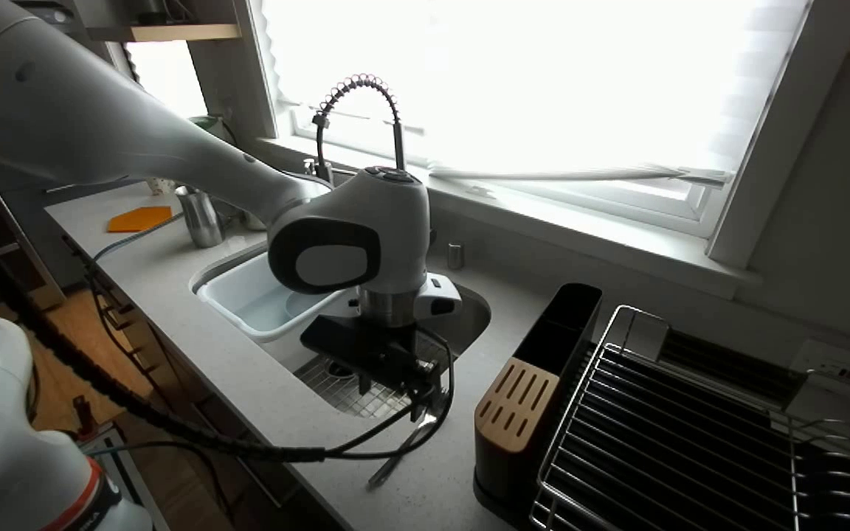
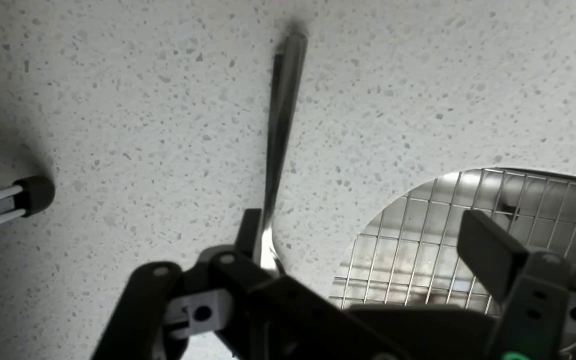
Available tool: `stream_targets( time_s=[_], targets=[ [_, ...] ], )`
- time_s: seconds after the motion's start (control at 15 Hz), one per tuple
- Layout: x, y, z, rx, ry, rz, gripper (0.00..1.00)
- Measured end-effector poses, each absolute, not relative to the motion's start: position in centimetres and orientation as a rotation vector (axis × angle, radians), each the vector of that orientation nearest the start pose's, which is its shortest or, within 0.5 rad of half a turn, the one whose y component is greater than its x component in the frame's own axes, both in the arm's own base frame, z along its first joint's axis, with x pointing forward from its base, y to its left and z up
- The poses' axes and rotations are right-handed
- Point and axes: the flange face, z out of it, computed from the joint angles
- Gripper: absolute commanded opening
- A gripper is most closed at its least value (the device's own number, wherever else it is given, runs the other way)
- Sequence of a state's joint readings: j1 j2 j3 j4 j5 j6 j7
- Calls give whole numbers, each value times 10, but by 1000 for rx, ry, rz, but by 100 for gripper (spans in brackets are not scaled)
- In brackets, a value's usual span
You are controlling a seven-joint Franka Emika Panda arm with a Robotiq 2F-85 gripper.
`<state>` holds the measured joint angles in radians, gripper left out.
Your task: Pick up the spoon on the sink worktop and place it in the utensil holder
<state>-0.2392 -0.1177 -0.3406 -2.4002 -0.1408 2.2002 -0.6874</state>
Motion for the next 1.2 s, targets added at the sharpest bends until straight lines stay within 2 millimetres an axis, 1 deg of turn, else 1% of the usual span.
stream_targets(
  time_s=[0.4,0.47,0.53,0.6,0.93,1.07,1.13,1.2],
  targets=[
    [392,-273,332,-3149,-221,62,100],
    [393,-274,329,-3150,-209,50,91],
    [393,-276,327,-3150,-195,38,75],
    [394,-277,325,-3151,-182,28,65],
    [392,-283,317,-3133,-113,-3,26],
    [391,-285,314,-3128,-95,-5,12],
    [391,-286,313,-3127,-88,-6,12],
    [391,-287,312,-3127,-83,-9,47]
  ],
)
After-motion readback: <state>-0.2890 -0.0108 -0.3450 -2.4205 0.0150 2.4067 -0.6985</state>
